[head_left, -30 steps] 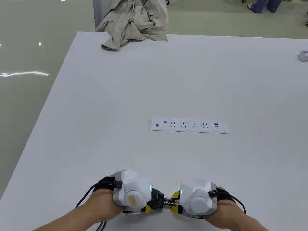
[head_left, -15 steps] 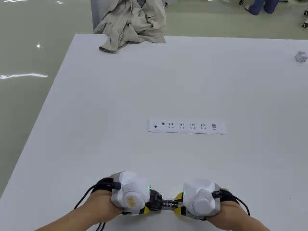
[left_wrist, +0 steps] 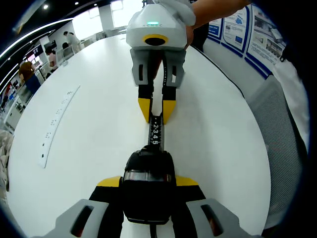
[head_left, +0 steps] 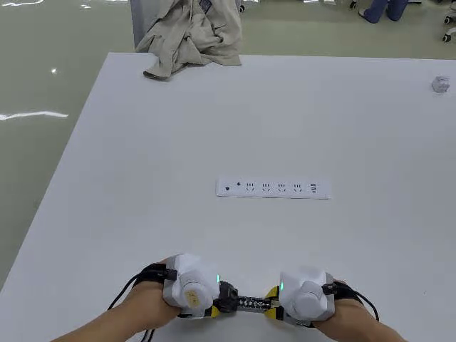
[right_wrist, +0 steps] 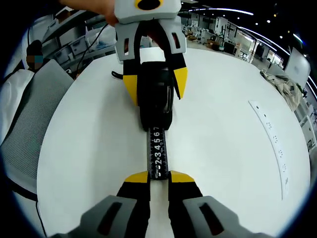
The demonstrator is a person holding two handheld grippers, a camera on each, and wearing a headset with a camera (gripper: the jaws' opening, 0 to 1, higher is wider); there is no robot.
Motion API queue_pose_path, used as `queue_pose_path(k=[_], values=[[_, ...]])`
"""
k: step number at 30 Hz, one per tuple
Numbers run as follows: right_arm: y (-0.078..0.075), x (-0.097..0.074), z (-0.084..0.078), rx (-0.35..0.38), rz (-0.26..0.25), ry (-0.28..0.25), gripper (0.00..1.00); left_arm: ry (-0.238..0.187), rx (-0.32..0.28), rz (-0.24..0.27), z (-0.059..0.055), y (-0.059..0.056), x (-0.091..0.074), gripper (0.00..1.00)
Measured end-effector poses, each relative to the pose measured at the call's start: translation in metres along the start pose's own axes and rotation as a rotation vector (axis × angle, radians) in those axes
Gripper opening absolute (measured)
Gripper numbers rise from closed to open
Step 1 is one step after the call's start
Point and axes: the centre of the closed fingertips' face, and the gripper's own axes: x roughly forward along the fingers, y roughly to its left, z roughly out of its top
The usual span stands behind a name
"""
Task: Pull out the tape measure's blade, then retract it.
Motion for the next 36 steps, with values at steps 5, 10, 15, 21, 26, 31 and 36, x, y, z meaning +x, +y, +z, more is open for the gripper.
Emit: queue_pose_path(k=[5,10,15,21,26,31,36], values=[[0.000,-0.004,-0.008,0.005,-0.002,0.003,0.11,0.000,0.000,0.000,0.000,0.000,0.000,0.34],[0.000,-0.008,-0.013,0.008,-0.006,0.008,0.11,0.003,0.000,-0.001,0.000,0.000,0.000,0.34],[-0.001,-0.012,-0.017,0.013,-0.006,0.010,0.11,0.007,0.000,-0.001,0.000,0.000,0.001,0.34],[-0.001,-0.016,-0.024,0.016,-0.003,0.016,0.11,0.008,0.001,-0.004,-0.001,0.000,0.001,0.34],[-0.001,-0.021,-0.030,0.021,0.002,0.024,0.11,0.011,0.004,-0.005,0.000,0.000,0.000,0.34],[-0.002,-0.025,-0.038,0.023,0.005,0.031,0.11,0.010,0.001,-0.004,0.000,0.000,0.000,0.34],[-0.003,-0.029,-0.046,0.025,0.005,0.042,0.11,0.008,-0.002,-0.004,-0.001,0.000,0.000,0.34]])
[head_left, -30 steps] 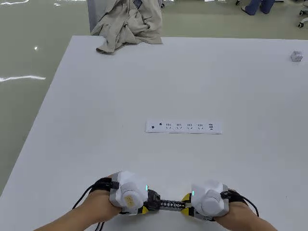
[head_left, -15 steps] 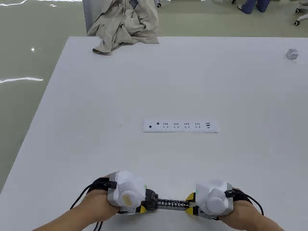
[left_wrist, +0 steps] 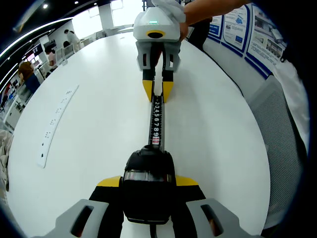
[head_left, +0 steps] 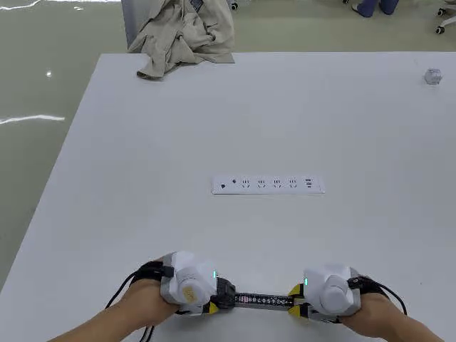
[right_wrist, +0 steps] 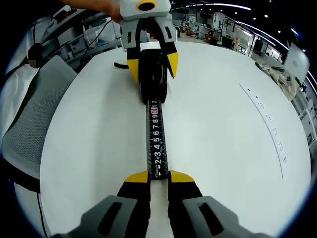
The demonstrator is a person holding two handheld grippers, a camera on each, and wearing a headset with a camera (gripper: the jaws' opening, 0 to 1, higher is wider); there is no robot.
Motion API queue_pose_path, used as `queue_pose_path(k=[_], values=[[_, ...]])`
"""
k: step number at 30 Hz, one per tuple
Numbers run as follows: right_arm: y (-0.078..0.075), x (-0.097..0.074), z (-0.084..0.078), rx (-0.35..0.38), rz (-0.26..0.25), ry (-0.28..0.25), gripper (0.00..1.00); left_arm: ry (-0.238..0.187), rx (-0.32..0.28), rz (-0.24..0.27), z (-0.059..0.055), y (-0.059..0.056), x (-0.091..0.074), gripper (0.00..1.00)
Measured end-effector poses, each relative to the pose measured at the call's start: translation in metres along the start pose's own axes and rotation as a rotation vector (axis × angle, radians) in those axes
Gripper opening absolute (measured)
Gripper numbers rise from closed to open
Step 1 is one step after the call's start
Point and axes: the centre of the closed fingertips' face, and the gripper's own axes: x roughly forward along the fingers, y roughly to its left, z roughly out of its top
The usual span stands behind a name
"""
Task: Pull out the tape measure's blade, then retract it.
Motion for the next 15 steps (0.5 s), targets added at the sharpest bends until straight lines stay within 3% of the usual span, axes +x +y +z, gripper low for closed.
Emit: queue_pose_path(k=[15], values=[[-0.001,-0.012,-0.016,0.017,-0.003,0.016,0.11,0.008,0.005,0.000,0.000,0.000,0.000,0.34]])
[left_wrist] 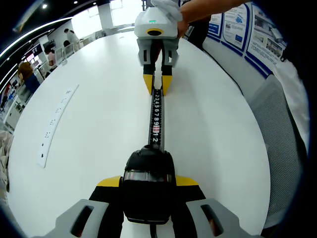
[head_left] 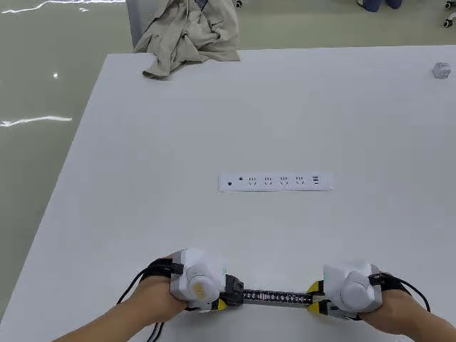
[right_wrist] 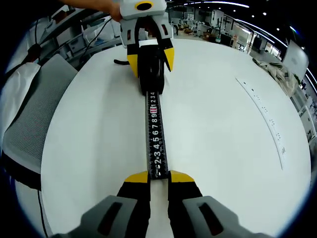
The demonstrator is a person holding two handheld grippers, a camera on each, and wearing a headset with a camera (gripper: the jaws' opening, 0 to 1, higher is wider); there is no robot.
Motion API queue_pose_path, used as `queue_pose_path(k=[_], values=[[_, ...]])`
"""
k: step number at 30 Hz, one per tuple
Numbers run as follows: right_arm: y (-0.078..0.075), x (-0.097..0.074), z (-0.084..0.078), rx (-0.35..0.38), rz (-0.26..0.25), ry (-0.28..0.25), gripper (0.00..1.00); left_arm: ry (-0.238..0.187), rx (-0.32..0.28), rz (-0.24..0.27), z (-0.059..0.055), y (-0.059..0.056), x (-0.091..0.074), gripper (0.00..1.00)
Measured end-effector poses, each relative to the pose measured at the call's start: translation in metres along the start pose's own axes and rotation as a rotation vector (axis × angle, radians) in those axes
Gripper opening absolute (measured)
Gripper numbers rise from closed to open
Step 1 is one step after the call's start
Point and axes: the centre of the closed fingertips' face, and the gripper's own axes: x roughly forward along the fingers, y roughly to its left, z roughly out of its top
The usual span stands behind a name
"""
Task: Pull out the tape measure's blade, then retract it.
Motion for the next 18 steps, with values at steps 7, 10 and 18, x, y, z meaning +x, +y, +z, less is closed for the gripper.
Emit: queue_pose_path(k=[7,10,18], values=[[0.000,-0.005,-0.006,0.016,0.000,0.000,0.11,0.001,0.002,-0.002,0.000,0.000,0.000,0.34],[-0.001,-0.005,-0.009,0.016,0.000,0.002,0.11,0.003,0.001,-0.004,0.000,0.000,0.000,0.34],[-0.002,-0.010,-0.015,0.015,-0.002,0.003,0.10,0.004,0.003,-0.006,0.001,-0.001,0.000,0.34]])
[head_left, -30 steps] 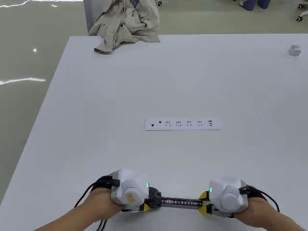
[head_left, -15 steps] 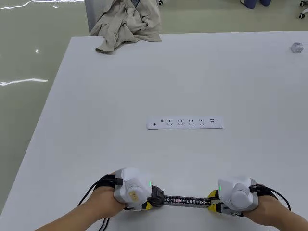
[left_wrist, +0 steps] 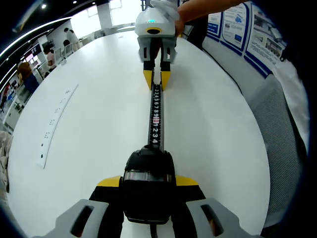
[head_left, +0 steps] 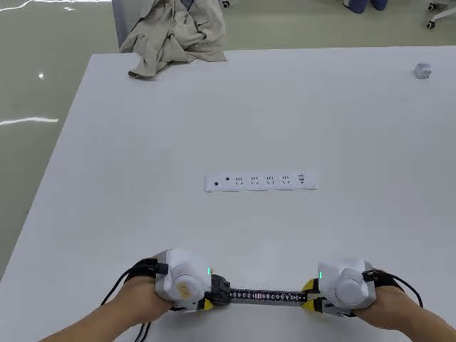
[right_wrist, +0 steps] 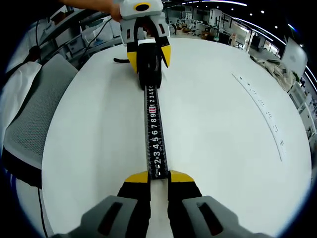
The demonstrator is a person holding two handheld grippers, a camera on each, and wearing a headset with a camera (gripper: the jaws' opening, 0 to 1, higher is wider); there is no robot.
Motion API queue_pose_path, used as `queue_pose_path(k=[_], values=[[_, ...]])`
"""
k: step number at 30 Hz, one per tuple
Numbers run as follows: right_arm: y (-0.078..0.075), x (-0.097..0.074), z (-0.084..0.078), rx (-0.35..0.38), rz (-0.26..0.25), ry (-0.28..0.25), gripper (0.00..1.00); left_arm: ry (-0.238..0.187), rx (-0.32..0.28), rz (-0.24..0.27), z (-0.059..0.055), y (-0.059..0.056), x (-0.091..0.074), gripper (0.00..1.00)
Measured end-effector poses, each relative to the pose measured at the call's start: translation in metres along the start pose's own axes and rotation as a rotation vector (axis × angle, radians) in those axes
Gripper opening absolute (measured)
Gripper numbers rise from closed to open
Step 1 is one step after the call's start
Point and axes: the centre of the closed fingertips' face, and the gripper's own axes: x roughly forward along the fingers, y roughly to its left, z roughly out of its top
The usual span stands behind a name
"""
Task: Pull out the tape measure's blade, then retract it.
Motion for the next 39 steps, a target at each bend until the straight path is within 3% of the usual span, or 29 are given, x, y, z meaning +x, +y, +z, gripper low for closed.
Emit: queue_pose_path(k=[39], values=[[-0.007,-0.024,-0.039,0.006,-0.008,0.033,0.10,0.002,0.008,-0.003,0.000,0.000,0.000,0.34]])
